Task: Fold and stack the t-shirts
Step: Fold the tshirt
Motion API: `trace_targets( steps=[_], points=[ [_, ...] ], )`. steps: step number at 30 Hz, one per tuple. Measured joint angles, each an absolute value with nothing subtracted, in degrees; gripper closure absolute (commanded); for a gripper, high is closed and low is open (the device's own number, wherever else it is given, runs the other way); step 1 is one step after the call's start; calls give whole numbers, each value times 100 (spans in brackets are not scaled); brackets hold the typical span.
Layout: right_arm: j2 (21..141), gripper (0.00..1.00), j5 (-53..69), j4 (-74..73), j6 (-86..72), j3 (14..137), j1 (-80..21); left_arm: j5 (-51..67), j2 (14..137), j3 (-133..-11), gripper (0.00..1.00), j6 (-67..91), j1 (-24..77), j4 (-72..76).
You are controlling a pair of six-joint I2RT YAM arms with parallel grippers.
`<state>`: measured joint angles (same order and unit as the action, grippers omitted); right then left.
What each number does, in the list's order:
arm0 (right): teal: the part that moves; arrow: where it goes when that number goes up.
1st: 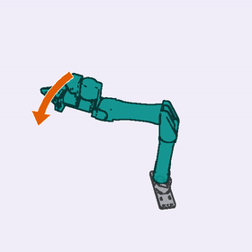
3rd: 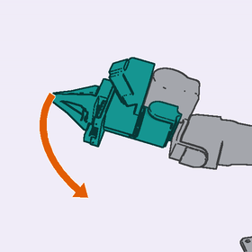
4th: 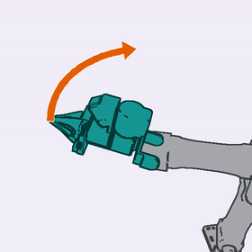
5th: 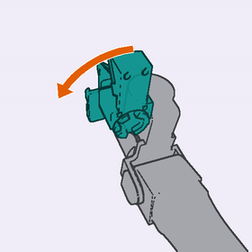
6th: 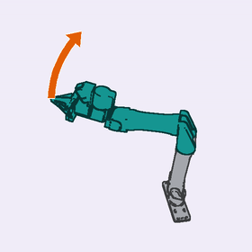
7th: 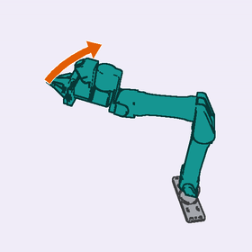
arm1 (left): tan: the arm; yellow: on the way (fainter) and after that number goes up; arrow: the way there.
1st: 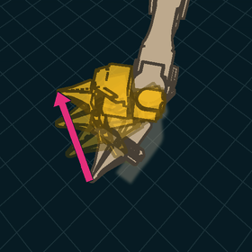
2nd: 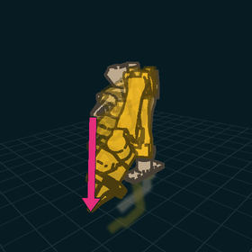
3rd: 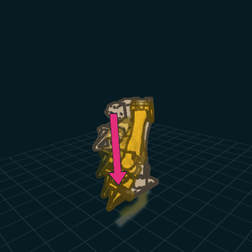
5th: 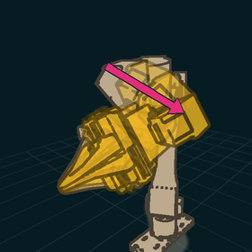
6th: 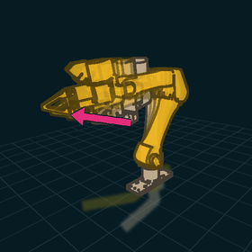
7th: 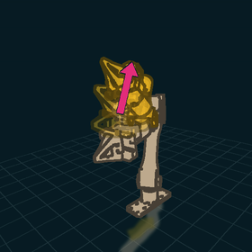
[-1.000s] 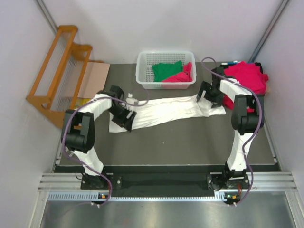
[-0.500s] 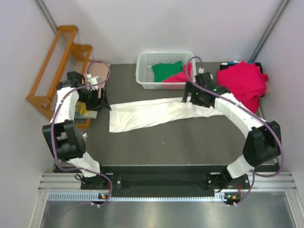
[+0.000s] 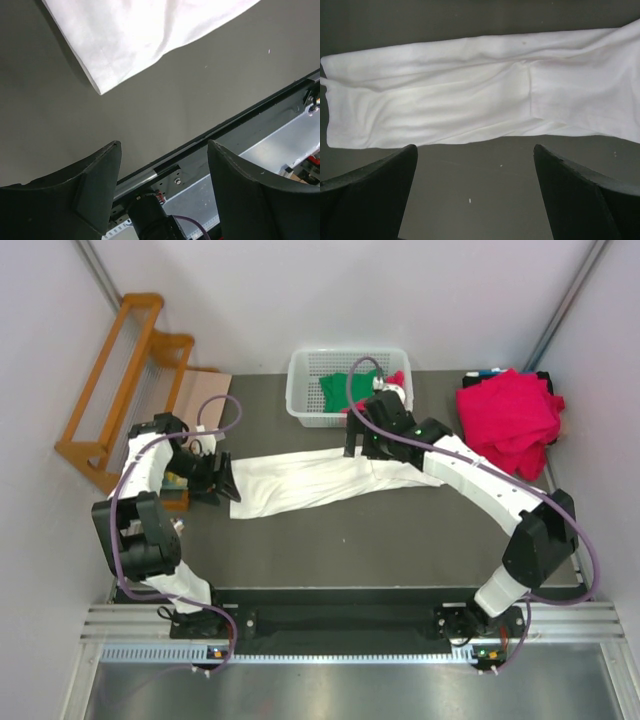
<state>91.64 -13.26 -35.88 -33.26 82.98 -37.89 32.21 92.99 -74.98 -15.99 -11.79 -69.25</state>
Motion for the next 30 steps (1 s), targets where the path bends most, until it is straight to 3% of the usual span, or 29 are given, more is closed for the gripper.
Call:
trace_targets(
  steps=[30],
  points=[
    [9013,0,-1516,-3760,-3476,7762,-3997,3413,9378,-7408,26,-1549,-1181,-6897]
  ],
)
